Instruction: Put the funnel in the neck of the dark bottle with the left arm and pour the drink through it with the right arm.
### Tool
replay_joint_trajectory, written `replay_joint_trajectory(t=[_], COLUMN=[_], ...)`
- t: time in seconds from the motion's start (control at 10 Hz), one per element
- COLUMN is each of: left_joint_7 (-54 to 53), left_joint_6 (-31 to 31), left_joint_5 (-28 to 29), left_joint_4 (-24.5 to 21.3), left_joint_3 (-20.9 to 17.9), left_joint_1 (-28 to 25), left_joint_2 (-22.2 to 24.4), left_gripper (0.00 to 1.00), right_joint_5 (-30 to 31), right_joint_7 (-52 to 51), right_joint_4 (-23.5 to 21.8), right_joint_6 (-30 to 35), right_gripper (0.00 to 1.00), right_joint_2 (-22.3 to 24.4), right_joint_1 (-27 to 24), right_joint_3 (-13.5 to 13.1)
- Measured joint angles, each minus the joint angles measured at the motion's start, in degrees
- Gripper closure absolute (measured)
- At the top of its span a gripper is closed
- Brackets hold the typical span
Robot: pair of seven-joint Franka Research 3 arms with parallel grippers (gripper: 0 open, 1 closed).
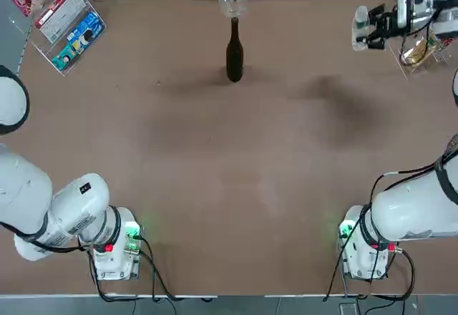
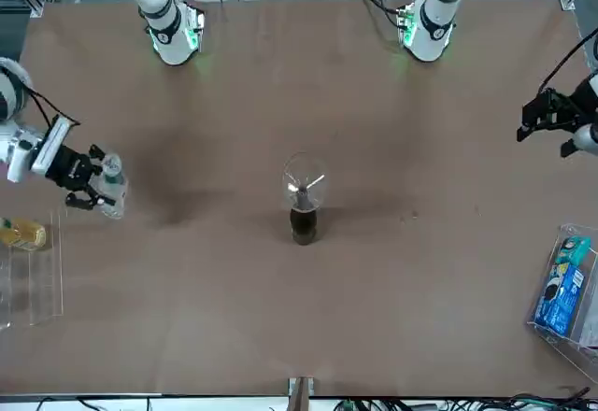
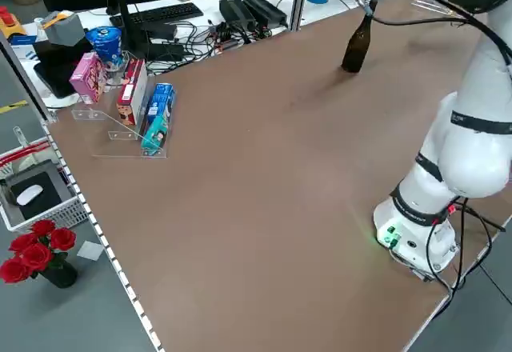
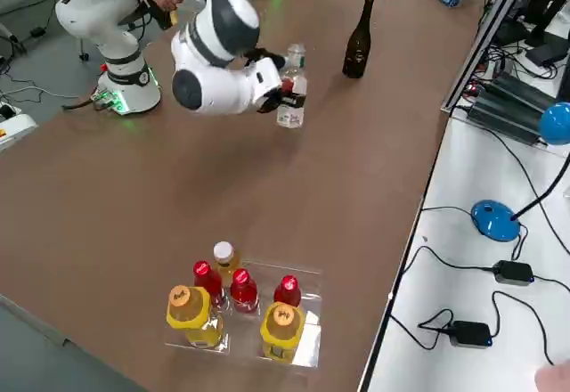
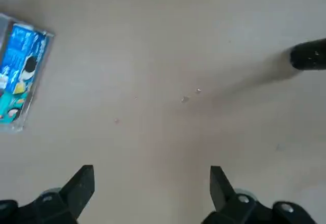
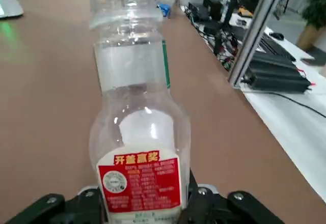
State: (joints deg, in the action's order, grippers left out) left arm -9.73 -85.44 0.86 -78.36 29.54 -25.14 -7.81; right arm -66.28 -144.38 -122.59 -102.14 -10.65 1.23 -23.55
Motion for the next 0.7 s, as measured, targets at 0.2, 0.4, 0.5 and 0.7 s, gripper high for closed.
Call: replay_joint_trajectory(t=[0.2, 0.4, 0.5, 0.7], left_joint_7=[0.5, 2.3, 3.0, 3.2], left_joint_6=[-3.6, -7.4, -7.8, -8.3], left_joint_5=[-2.3, -2.8, -2.8, -2.8], left_joint_4=[-6.0, -13.3, -15.0, -14.9], left_joint_3=[-16.6, -24.4, -24.9, -24.9], left_joint_1=[13.9, 21.0, 21.8, 21.9], left_joint_2=[5.3, 11.2, 12.7, 12.9], left_gripper=[0.0, 0.0, 0.0, 0.0], right_joint_5=[-2.0, -4.4, -5.8, -7.3], right_joint_7=[-6.3, -12.3, -13.0, -13.8], right_joint_4=[-1.8, -2.1, -2.0, -1.5], right_joint_6=[8.8, 16.3, 19.8, 23.7], right_gripper=[0.48, 0.48, 0.48, 0.48], right_joint_2=[-4.7, -12.1, -15.8, -20.7], right_joint_1=[-0.3, -1.4, -1.9, -1.9], right_joint_3=[-3.3, -4.8, -5.0, -5.3])
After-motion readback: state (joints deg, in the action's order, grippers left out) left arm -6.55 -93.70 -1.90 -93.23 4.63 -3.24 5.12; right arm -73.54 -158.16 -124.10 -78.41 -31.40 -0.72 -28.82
